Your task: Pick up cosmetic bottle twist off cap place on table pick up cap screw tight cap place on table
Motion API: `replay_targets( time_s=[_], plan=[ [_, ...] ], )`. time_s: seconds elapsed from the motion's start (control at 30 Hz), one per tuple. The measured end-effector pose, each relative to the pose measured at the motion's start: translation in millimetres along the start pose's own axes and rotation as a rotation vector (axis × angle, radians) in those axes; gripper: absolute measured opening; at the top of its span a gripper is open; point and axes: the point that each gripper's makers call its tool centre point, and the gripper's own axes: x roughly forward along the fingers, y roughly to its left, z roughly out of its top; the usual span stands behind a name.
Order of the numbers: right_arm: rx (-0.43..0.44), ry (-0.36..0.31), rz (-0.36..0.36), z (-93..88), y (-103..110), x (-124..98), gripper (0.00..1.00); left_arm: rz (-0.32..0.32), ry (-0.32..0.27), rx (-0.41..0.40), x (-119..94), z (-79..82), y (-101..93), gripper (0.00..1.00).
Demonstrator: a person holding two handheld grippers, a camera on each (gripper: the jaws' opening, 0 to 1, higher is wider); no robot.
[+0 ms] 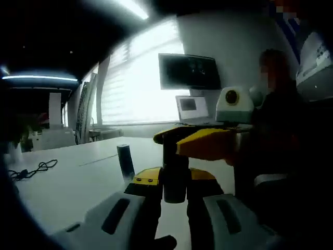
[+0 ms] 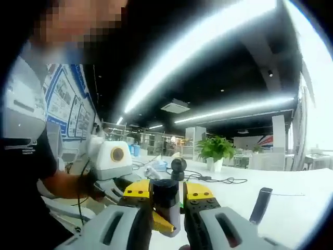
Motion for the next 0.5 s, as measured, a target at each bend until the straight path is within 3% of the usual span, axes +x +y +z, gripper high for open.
replay_targets(
  time_s=[0.03,0.17,0.2,0.3,0.5],
  plan=[
    [-0.001,0.007,-0.017,-1.4,-1.7,0.3,0.18,0.047,-0.012,-0.002,-0.3,1.9,6.6,0.08],
    [-0.064,0.013,-0.094,-2.4,-5.4,4.2,0.17,0.085,-0.002,-0.011,-0.9,-0.8,10.0,0.08],
    [-0.075,0.015,-0.122,-2.6,-7.4,5.4,0.17,0.137,-0.009,0.014,-2.0,0.1,16.7,0.08],
    [-0.112,0.007,-0.177,-2.1,-7.3,10.2,0.16,0.191,-0.011,-0.008,-2.0,-0.8,21.6,0.08],
    [-0.181,0.009,-0.266,-7.9,-14.9,17.7,0.15,0.26,0.003,0.031,0.6,-5.7,28.8,0.08]
  ],
)
